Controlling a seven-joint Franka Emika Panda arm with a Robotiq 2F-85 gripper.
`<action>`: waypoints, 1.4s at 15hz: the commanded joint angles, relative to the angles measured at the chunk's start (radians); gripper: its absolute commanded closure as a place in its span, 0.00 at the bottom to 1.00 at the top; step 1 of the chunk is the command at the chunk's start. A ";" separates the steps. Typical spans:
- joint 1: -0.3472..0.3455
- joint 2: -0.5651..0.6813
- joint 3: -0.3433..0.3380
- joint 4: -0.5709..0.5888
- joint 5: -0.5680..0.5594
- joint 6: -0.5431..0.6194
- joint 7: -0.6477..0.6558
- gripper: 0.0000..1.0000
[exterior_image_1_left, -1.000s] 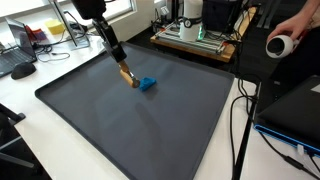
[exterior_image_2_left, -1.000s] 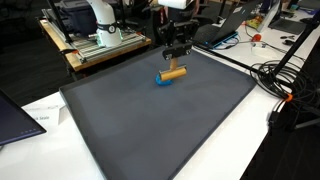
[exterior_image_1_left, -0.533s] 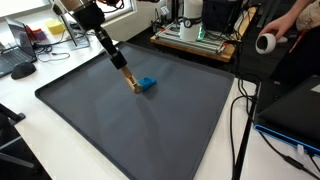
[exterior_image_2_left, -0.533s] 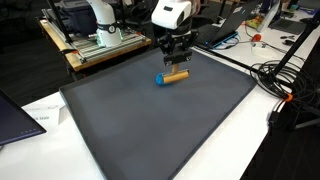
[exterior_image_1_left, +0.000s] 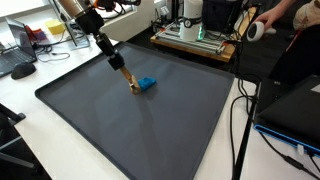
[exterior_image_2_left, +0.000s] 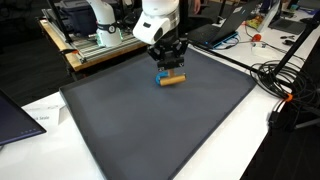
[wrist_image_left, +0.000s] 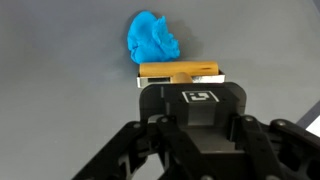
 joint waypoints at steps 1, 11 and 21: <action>-0.020 -0.093 -0.007 -0.133 0.062 0.108 -0.048 0.78; -0.004 -0.373 -0.012 -0.368 0.014 0.210 -0.192 0.78; 0.112 -0.573 0.059 -0.463 -0.299 0.197 -0.140 0.78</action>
